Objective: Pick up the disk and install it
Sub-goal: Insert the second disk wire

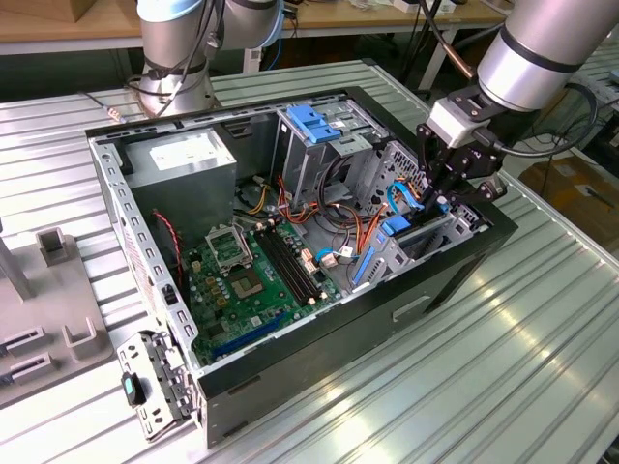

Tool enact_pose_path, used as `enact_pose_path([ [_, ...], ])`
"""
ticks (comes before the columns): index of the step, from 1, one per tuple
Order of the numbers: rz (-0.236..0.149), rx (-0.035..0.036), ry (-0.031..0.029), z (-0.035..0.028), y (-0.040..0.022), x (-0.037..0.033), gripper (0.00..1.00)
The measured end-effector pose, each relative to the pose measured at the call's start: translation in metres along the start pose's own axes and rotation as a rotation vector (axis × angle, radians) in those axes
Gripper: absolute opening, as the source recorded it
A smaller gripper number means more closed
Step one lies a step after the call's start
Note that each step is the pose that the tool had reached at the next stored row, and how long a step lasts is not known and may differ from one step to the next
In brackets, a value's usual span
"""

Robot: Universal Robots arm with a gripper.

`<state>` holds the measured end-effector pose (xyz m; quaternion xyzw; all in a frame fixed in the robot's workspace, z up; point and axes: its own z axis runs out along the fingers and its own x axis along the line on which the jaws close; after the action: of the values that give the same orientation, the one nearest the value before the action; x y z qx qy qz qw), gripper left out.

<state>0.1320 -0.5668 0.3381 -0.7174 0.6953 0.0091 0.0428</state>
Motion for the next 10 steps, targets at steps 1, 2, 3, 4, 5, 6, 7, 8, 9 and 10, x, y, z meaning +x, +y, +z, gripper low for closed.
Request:
enact_pose_path([
  [1, 0.000, 0.0000, -0.0002, 0.0002, 0.0000, 0.0000, 0.18],
  [2, 0.000, -0.0001, 0.0002, 0.0001, 0.0000, 0.0001, 0.18],
  [3, 0.000, -0.0002, 0.0015, -0.0006, 0.0000, 0.0000, 0.29],
  [4, 0.000, -0.0002, 0.0013, -0.0005, 0.0000, 0.0000, 0.29],
  [5, 0.000, -0.0002, 0.0014, -0.0005, 0.0000, 0.0000, 0.36],
  [6, 0.000, -0.0002, 0.0015, -0.0006, 0.0000, 0.0000, 0.36],
  [7, 0.000, -0.0002, 0.0014, -0.0006, 0.0000, 0.0000, 0.36],
  [8, 0.000, -0.0002, 0.0017, -0.0013, 0.0000, 0.0000, 0.36],
  [9, 0.000, -0.0002, 0.0018, -0.0025, -0.0001, -0.0001, 0.36],
  [10, 0.000, -0.0002, 0.0016, -0.0036, -0.0002, -0.0002, 0.36],
])
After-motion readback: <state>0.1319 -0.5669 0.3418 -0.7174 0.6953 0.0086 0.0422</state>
